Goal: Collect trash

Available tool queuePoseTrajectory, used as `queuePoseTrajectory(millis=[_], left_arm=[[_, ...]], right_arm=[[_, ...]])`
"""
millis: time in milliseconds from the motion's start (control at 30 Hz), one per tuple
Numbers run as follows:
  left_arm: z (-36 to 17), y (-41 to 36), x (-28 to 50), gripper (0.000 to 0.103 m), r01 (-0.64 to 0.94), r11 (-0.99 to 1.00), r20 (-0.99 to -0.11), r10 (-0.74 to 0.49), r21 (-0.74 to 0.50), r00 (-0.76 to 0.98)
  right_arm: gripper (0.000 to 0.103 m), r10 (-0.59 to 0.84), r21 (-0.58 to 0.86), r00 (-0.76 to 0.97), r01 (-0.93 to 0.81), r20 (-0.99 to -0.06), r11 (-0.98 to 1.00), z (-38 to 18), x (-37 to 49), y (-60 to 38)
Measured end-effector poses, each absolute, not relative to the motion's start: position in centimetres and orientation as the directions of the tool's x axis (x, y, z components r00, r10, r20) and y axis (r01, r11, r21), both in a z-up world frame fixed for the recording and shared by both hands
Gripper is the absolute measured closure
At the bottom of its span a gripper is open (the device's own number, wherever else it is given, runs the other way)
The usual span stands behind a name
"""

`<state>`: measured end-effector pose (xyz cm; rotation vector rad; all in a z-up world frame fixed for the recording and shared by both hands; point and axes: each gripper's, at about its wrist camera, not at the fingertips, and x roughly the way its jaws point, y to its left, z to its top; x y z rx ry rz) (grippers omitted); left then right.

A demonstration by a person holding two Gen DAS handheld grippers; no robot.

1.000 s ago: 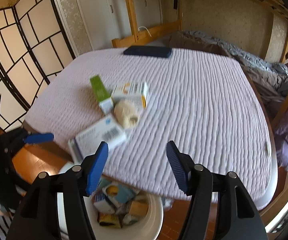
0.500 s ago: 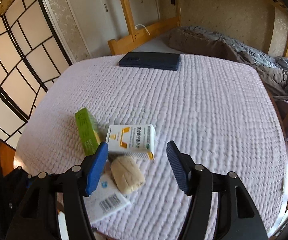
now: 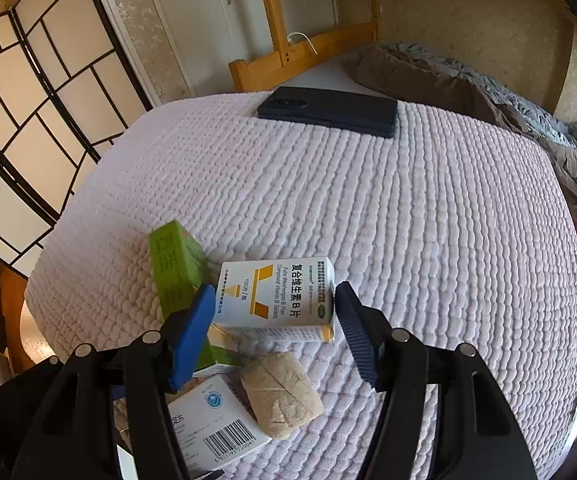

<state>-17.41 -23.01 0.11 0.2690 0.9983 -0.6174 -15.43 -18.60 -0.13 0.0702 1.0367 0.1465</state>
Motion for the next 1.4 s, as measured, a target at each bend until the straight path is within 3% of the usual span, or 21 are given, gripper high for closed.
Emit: queuePoseTrajectory(millis=[367,567,1400], left_arm=[[-0.2,-23.7,-16.6,0.025,0.607,0.793,-0.848,-0.35,-0.041,0.399],[-0.2,-23.5,-16.3,0.047,0.604,0.796,-0.848,-0.341,-0.032,0.405],[0.2,-20.2,-17.7,0.048,0.56,0.825,-0.853,-0.344,-0.075,0.393]], right_arm=[[0.038,0.149,0.111,0.459,-0.109,-0.876,0.988,-1.4,-14.5,-17.7],[0.04,0.138,0.097,0.47,-0.11,-0.872,0.989,-1.7,-14.7,-18.1],[0.04,0.149,0.169,0.602,-0.023,-0.784,0.985,3.2,-21.1,-23.0]])
